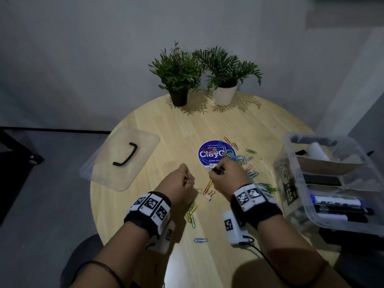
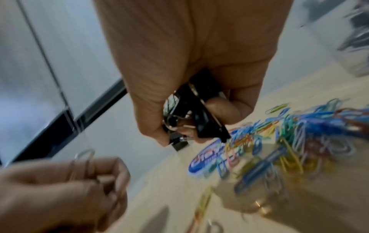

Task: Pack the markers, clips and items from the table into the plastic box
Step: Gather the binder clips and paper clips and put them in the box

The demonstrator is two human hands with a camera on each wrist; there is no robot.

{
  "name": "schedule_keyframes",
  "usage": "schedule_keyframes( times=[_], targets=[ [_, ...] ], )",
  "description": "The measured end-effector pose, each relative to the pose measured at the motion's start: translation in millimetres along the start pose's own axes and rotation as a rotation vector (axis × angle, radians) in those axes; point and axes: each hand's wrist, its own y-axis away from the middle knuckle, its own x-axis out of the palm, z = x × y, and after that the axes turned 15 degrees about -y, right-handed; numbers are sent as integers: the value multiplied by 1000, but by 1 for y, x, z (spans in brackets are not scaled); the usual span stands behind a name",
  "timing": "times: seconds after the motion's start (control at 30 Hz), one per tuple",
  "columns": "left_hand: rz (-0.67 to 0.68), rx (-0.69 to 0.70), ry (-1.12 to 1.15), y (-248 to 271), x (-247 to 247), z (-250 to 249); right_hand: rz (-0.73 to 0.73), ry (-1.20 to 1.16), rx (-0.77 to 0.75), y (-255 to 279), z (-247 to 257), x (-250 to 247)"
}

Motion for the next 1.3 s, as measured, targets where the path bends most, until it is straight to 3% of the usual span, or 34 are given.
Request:
schedule_keyframes(
  times=[0.07, 0.2, 0.3, 0.4, 0.73, 1.03, 1.3],
  targets=[
    [21, 48, -42, 6, 6, -15, -54, -173, 13, 9, 0, -17],
    [76, 57, -236, 8, 25, -33, -169, -230, -85, 31, -1, -51],
    [107, 8, -331, 12, 36, -43, -212, -296, -118, 45, -3, -67],
    [57, -28, -441, 17, 45, -53, -237, -375, -135, 59, -3, -84],
    [77, -2, -630, 17, 46, -77, -319, -373, -175, 87, 7, -150],
    [74, 4, -519, 7, 32, -82, -351, -274, 9, 42, 10, -205],
    [-11, 107, -427, 12, 9, -76, -295, -108, 217, -19, 11, -205]
  ],
)
